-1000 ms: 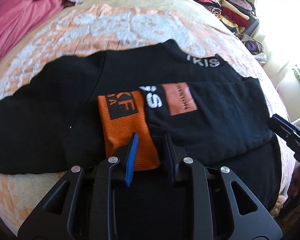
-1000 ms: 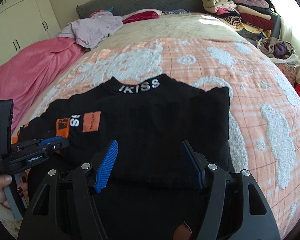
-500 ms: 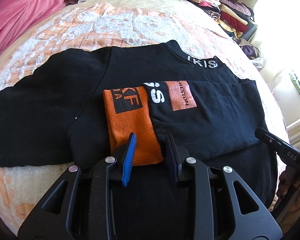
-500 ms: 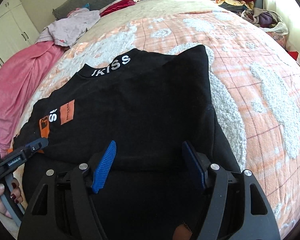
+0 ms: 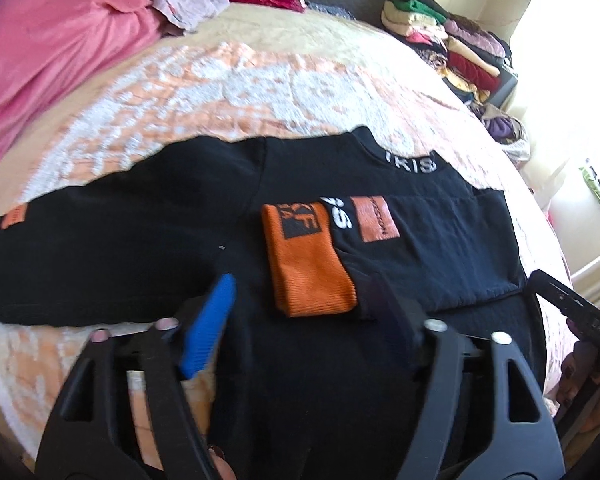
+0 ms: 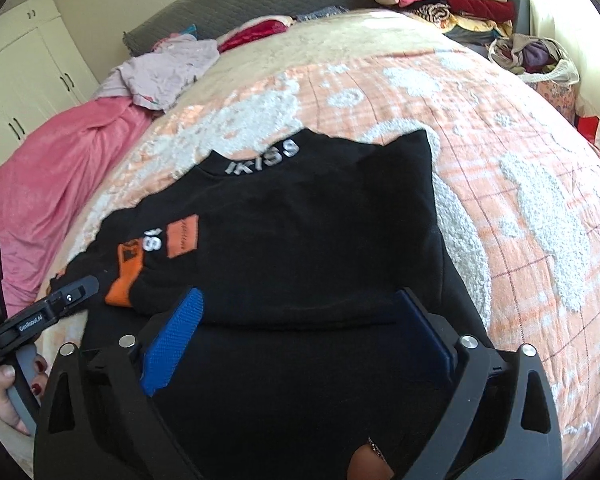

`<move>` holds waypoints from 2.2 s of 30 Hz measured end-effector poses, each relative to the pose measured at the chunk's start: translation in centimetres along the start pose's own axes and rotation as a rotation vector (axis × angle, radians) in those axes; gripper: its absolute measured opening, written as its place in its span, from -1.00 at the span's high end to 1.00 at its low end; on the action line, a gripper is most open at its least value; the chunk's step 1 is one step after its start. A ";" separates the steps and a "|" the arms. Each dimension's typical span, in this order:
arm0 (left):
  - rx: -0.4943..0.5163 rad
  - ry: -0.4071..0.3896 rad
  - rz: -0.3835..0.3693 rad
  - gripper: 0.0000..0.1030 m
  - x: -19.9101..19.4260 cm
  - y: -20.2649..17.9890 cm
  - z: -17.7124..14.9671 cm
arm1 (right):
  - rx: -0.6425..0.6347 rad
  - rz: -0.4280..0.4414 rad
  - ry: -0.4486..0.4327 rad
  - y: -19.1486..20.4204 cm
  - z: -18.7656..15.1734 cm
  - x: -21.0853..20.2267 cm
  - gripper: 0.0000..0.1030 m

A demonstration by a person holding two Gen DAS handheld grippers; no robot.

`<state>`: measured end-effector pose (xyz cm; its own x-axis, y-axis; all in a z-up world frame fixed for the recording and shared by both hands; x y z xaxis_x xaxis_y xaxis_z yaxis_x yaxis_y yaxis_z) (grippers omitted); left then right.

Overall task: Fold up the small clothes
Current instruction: 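Move the left gripper to the other sleeve's orange cuff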

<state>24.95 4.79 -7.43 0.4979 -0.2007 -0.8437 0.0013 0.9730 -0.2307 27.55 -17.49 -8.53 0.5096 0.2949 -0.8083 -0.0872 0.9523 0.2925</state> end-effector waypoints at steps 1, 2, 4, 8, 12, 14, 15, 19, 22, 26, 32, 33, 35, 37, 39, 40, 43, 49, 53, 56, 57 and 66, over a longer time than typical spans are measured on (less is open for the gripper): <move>-0.001 -0.008 0.006 -0.34 -0.3 0.2 0.0 | 0.001 0.000 -0.003 0.2 0.1 -0.2 -0.85; -0.004 -0.013 0.008 -0.38 -0.6 0.4 0.1 | 0.001 0.000 -0.007 0.4 0.2 -0.5 -0.85; -0.011 -0.027 0.012 -0.58 -1.3 0.8 0.2 | -0.003 0.004 -0.014 0.9 0.3 -0.9 -0.85; -0.013 -0.060 0.034 -0.76 -2.6 1.4 0.3 | -0.017 0.001 -0.038 1.8 0.6 -1.9 -0.87; -0.023 -0.083 0.080 -0.81 -3.7 2.6 0.2 | -0.029 0.000 -0.053 2.8 0.8 -2.6 -0.90; -0.035 -0.091 0.084 -0.81 -4.2 3.2 0.2 | -0.034 0.000 -0.058 3.3 0.9 -2.8 -0.90; -0.040 -0.092 0.082 -0.81 -4.4 3.5 0.1 | -0.038 0.003 -0.061 3.6 0.9 -3.0 -0.90; -0.052 -0.103 0.093 -0.81 -5.2 4.6 -0.1 | -0.057 0.014 -0.074 4.9 0.9 -3.4 -0.90; -0.064 -0.111 0.098 -0.81 -5.8 5.5 -0.4 | -0.073 0.028 -0.084 6.2 1.0 -3.6 -0.90; -0.091 -0.119 0.106 -0.81 -6.4 7.0 -0.8 | -0.093 0.048 -0.094 7.9 1.0 -3.8 -0.90; -0.133 -0.129 0.123 -0.81 -7.3 9.3 -1.5 | -0.125 0.076 -0.104 10.5 1.0 -4.0 -0.90; -0.141 -0.129 0.125 -0.81 -7.4 9.8 -1.7 | -0.132 0.083 -0.106 11.0 1.0 -3.9 -0.90; -0.151 -0.129 0.129 -0.81 -7.6 10.4 -1.9 | -0.143 0.086 -0.107 11.7 1.0 -3.8 -0.90; -0.166 -0.132 0.135 -0.81 -7.9 11.3 -2.1 | -0.156 0.093 -0.105 12.5 1.1 -3.6 -0.90; -0.180 -0.135 0.138 -0.81 -8.1 12.1 -2.2 | -0.168 0.099 -0.105 13.4 1.1 -3.4 -0.90; -0.188 -0.136 0.139 -0.81 -8.2 12.5 -2.3 | -0.173 0.101 -0.104 13.8 1.1 -3.3 -0.90; -0.212 -0.139 0.145 -0.81 -8.5 13.8 -2.5 | -0.194 0.110 -0.102 15.0 1.0 -3.1 -0.90; -0.269 -0.147 0.158 -0.81 -9.3 16.8 -3.4 | -0.240 0.124 -0.090 17.6 0.7 -2.0 -0.90; -0.304 -0.146 0.161 -0.81 -9.7 18.5 -3.9 | -0.264 0.137 -0.078 19.3 0.3 -1.2 -0.90; -0.319 -0.146 0.167 -0.81 -9.8 19.6 -4.3 | -0.282 0.148 -0.067 20.6 -0.1 -0.6 -0.90; -0.325 -0.145 0.166 -0.81 -9.8 19.9 -4.5 | -0.287 0.150 -0.065 20.9 -0.2 -0.4 -0.90; -0.395 -0.135 0.141 -0.81 -9.8 22.8 -6.0 | -0.348 0.172 -0.033 24.4 -1.6 1.1 -0.90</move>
<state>14.92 28.23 -7.32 0.5778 -0.0266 -0.8157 -0.3939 0.8663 -0.3073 24.63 6.18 -3.05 0.4889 0.4549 -0.7444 -0.4557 0.8608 0.2267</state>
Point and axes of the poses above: each gripper's, at about its wrist camera, not at the fingertips, and x roughly the way its jaws point, y to its left, z to its top, the point moved 9 cm from there along x, roughly the way its jaws point, and after that the axes turned 6 degrees about y, right-handed, at the moved point
